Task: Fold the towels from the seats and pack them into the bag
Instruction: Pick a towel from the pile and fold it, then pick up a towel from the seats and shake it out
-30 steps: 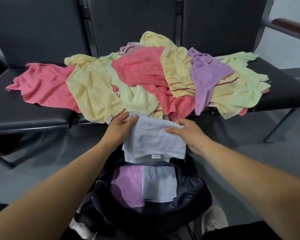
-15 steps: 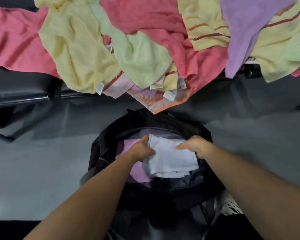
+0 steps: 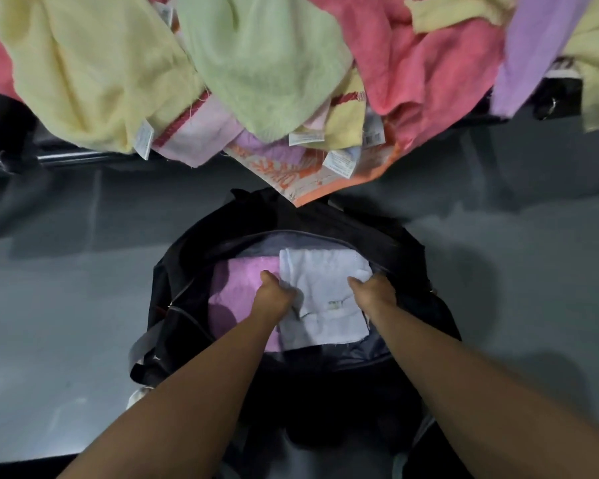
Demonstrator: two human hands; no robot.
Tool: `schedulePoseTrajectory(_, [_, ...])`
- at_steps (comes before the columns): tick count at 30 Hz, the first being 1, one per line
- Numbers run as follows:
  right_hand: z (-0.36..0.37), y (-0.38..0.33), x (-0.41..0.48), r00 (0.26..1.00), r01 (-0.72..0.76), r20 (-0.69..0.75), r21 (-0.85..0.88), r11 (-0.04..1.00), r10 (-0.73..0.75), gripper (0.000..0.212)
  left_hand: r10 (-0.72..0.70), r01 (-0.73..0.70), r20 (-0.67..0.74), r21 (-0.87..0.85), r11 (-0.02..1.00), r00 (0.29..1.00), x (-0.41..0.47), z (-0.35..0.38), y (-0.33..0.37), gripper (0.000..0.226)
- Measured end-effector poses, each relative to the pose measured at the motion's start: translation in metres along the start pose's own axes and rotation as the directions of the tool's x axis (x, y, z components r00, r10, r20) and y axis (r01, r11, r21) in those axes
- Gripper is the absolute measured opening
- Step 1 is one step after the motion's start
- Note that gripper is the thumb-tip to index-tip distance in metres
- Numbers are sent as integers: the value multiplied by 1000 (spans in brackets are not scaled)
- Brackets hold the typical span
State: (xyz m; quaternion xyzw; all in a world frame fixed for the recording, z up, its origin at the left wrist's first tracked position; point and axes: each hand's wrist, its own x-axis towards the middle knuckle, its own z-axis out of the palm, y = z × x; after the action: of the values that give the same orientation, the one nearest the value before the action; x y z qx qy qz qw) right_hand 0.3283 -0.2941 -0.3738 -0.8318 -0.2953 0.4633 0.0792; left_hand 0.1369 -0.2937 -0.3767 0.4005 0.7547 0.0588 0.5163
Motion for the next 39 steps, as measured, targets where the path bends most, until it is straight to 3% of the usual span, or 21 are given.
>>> schedulePoseTrajectory(5, [-1, 8, 2, 994, 78, -67, -84, 993, -84, 21, 107, -106, -12, 67, 992, 994, 1, 8, -4, 25])
schedulePoseTrajectory(6, [1, 13, 1, 994, 81, -66, -91, 993, -87, 24, 112, -111, -16, 89, 990, 994, 1, 11, -3, 27])
schedulePoseTrajectory(8, [3, 16, -2, 990, 111, -79, -40, 993, -114, 30, 131, -122, -56, 151, 981, 990, 2, 13, -1, 30])
schedulePoseTrajectory(10, [1, 16, -5, 985, 145, -96, 49, 988, -140, 15, 163, -139, -163, 149, 979, 973, 1, 12, 0, 22])
schedulePoseTrajectory(12, [1, 14, -4, 983, 170, -82, 68, 983, -164, 32, 200, -178, -251, 107, 978, 947, -2, 8, -1, 36])
schedulePoseTrajectory(13, [1, 13, -4, 982, 179, -68, 43, 983, -176, 28, 209, -187, -235, 113, 976, 949, -3, 5, 0, 38])
schedulePoseTrajectory(14, [2, 13, 0, 982, 178, -62, 33, 983, -176, 26, 206, -180, -192, 143, 973, 960, -3, 4, 1, 36])
schedulePoseTrajectory(18, [1, 13, 6, 980, 177, -81, -39, 983, -180, 49, 104, -96, -15, 289, 953, 994, 5, 3, 1, 17])
schedulePoseTrajectory(22, [-6, 16, 2, 974, 209, -77, -68, 976, -214, 43, 55, -45, -36, 226, 973, 998, 13, 11, -4, 33])
schedulePoseTrajectory(24, [-8, 18, -1, 976, 204, -65, -22, 979, -205, 37, 24, -20, -34, 117, 993, 999, 10, 9, 0, 25])
schedulePoseTrajectory(26, [-12, 17, -7, 994, 112, 10, 57, 992, -113, 21, 10, -11, -18, -43, 999, 1000, 4, 3, 5, 16])
schedulePoseTrajectory(28, [-17, 17, -15, 982, -42, 188, 91, 995, 24, 7, -35, 34, -4, -127, 991, 999, 5, -1, 3, 16])
schedulePoseTrajectory(29, [-20, 18, -19, 959, -88, 273, 18, 996, 80, 7, -60, 63, 30, -108, 992, 998, 3, -3, 0, 21])
schedulePoseTrajectory(31, [-23, 19, -25, 941, -39, 324, -184, 982, 98, 13, -87, 86, 129, 9, 996, 988, -1, -2, -10, 33])
schedulePoseTrajectory(34, [-23, 13, -28, 981, 146, 176, -393, 908, -82, 16, -100, 78, 176, 130, 988, 979, -9, -2, -20, 52])
schedulePoseTrajectory(39, [-51, -25, -48, 959, 254, 223, -394, 883, -176, 8, -65, -25, 222, 377, 926, 973, -48, -28, 23, 37])
